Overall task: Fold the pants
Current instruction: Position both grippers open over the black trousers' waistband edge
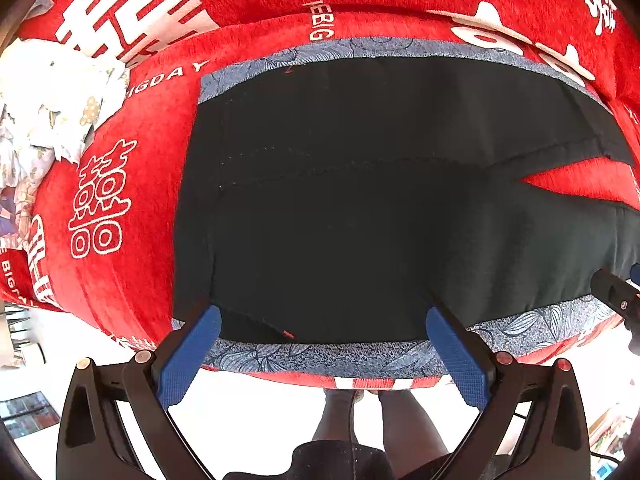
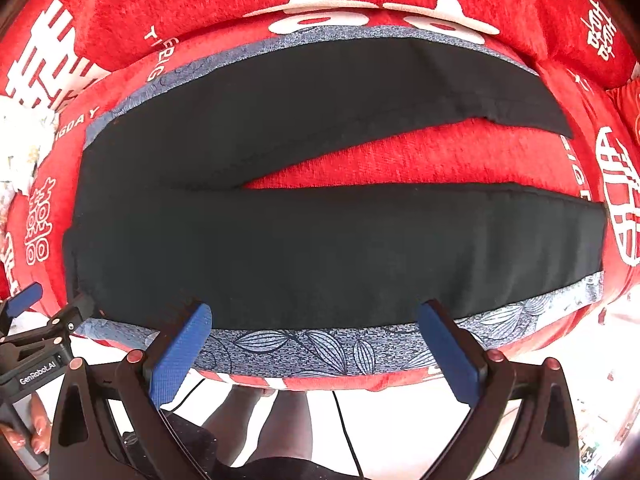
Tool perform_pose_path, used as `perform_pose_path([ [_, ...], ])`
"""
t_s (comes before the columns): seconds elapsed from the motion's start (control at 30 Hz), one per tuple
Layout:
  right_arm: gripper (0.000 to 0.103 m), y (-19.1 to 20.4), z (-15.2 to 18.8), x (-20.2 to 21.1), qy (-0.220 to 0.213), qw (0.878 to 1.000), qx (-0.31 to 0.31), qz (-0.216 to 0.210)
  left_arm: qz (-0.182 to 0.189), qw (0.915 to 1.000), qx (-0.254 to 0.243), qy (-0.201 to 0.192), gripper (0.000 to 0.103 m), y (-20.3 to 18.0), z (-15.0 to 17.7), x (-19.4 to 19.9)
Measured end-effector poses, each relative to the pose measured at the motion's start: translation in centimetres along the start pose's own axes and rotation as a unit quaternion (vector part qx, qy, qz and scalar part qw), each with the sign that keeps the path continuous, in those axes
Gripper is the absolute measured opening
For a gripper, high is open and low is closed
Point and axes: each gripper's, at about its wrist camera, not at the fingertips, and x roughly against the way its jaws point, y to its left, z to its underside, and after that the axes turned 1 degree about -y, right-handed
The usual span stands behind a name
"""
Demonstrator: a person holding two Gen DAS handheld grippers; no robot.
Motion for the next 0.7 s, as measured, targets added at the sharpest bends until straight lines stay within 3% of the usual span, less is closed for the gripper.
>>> perform_pose_path([
  [0.7, 0.103, -0.6, 0.1, -1.7, 0.018, 1.000, 0.004, -0.003, -0.017, 0.9996, 0.010, 0.018, 0.103, -1.7, 1.1, -1.1],
])
